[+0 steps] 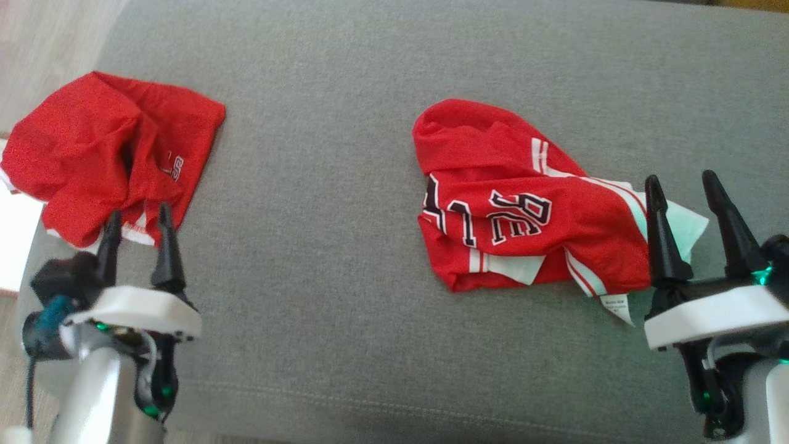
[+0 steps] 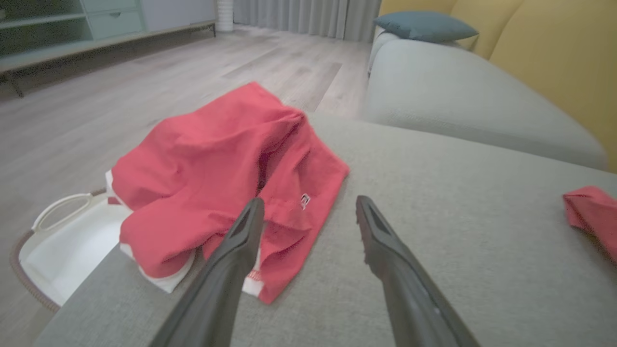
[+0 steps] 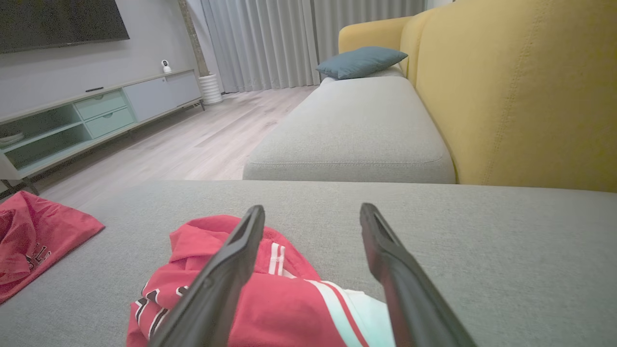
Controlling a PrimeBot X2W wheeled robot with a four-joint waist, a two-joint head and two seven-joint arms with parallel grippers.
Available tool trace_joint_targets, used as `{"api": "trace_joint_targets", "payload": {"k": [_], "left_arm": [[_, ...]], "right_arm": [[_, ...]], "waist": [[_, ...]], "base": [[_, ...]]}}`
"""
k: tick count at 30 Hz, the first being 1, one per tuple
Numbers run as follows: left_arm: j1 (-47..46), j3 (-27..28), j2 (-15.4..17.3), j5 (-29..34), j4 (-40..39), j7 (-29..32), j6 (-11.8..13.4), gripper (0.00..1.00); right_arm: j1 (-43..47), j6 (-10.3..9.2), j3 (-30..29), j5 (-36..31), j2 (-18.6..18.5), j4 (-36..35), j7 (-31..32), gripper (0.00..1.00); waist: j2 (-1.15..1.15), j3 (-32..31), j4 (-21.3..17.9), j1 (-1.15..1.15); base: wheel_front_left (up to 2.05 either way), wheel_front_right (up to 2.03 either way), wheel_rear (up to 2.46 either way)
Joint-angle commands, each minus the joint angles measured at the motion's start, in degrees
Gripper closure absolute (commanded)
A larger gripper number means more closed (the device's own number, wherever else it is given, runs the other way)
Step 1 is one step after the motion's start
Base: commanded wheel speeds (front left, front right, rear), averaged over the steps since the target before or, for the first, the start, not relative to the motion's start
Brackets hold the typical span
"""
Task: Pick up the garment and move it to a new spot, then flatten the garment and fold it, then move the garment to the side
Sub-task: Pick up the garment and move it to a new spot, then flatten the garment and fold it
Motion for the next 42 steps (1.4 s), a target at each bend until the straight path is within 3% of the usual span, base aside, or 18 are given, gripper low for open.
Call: {"api": "trace_joint_targets", "payload": {"k": [1, 7, 12, 25, 42], "left_arm": [[0.0, 2.4, 1.0, 1.8, -5.5, -0.7, 0.7, 0.00], [6.6, -0.6, -1.5, 6.5, -18.4, -0.7, 1.5, 0.00], [8.9, -3.3, -2.1, 8.3, -23.1, -0.4, 1.8, 0.00], [12.9, -5.7, -1.0, 9.5, -23.7, 4.0, 2.8, 0.00], [14.7, -6.7, 0.2, 10.0, -26.0, 5.6, 3.7, 0.00]], "right_arm": [[-0.3, -0.04, 0.9, 0.2, -0.3, -1.9, -0.6, 0.00], [1.1, -0.04, 0.4, 0.4, -0.3, -1.1, -1.0, 0.00], [1.8, -0.04, 0.6, 0.2, -0.3, 0.0, -1.0, 0.00], [5.5, -0.04, 2.1, 1.4, -0.3, 2.5, -1.1, 0.00], [7.0, -0.04, 2.0, 2.1, -0.3, 1.9, -1.0, 0.00]], "waist": [[0.00, -1.1, -0.7, 0.00], [0.00, -3.3, -3.0, 0.00], [0.00, -5.4, -5.8, 0.00], [0.00, -10.4, -10.2, 0.00], [0.00, -11.1, -10.7, 0.00]], "base": [[0.00, 0.00, 0.00], [0.00, 0.00, 0.00], [0.00, 0.00, 0.00], [0.00, 0.00, 0.00], [0.00, 0.00, 0.00]]}}
